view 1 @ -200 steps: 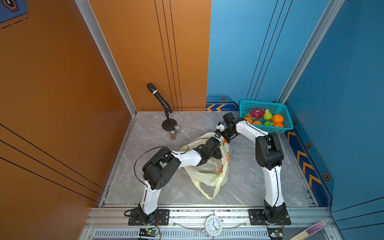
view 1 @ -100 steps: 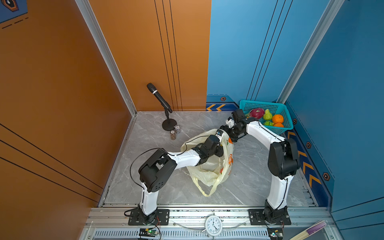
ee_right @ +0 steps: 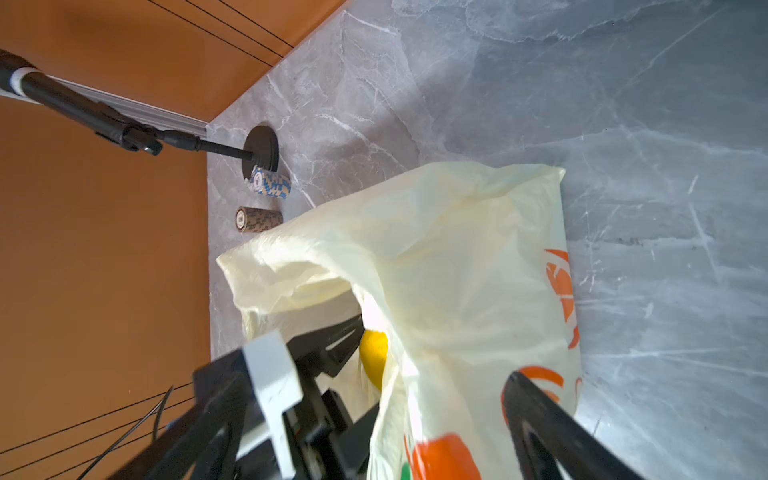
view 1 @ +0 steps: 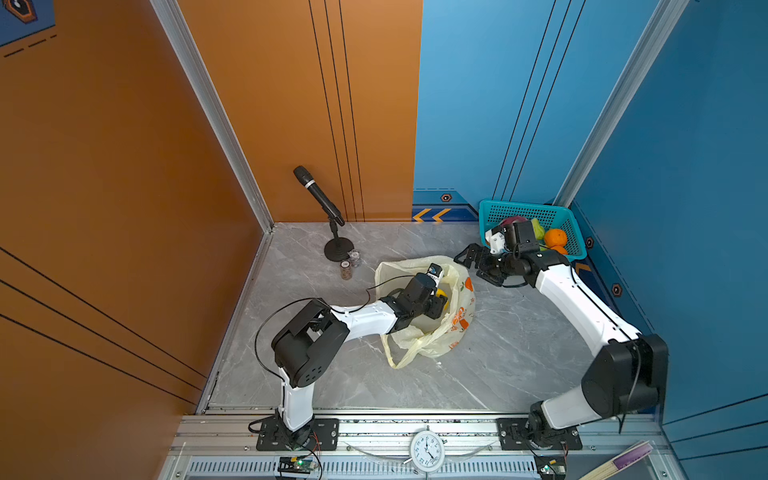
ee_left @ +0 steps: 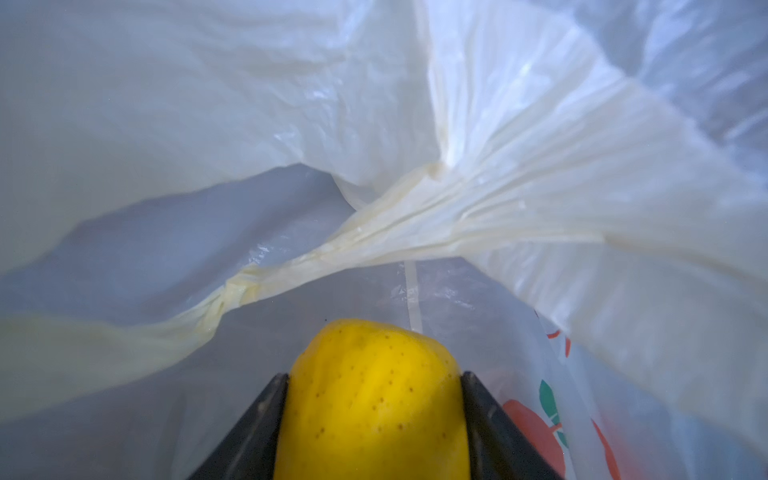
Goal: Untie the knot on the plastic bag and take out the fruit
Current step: 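Lift the yellow fruit toward the right gripper while the right releases the bag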
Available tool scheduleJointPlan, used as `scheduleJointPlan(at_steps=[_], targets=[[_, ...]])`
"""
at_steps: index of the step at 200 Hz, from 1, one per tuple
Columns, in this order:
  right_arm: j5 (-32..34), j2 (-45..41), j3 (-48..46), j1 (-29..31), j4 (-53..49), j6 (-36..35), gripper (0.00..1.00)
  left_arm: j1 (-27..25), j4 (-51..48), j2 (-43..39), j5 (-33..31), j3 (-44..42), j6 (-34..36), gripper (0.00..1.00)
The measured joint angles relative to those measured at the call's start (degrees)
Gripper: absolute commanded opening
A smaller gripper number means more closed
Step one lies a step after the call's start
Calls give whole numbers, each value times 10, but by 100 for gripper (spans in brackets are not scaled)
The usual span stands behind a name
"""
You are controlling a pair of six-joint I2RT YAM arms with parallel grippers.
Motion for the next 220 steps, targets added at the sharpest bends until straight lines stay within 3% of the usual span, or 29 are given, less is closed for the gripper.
scheduleJointPlan(at_steps=[39, 75, 157, 220], targets=[[1, -125, -71, 0, 3, 7, 97, 0, -4, 0, 4, 1, 0, 44], [17, -182, -118, 26, 2, 9, 97, 0, -11, -4, 8, 2, -2, 44], [164, -143, -165, 82, -19, 6, 93, 1, -16, -100, 13, -10, -6, 44], [192, -129, -194, 82, -19, 5, 93, 7, -10, -178, 17, -61, 11, 44]])
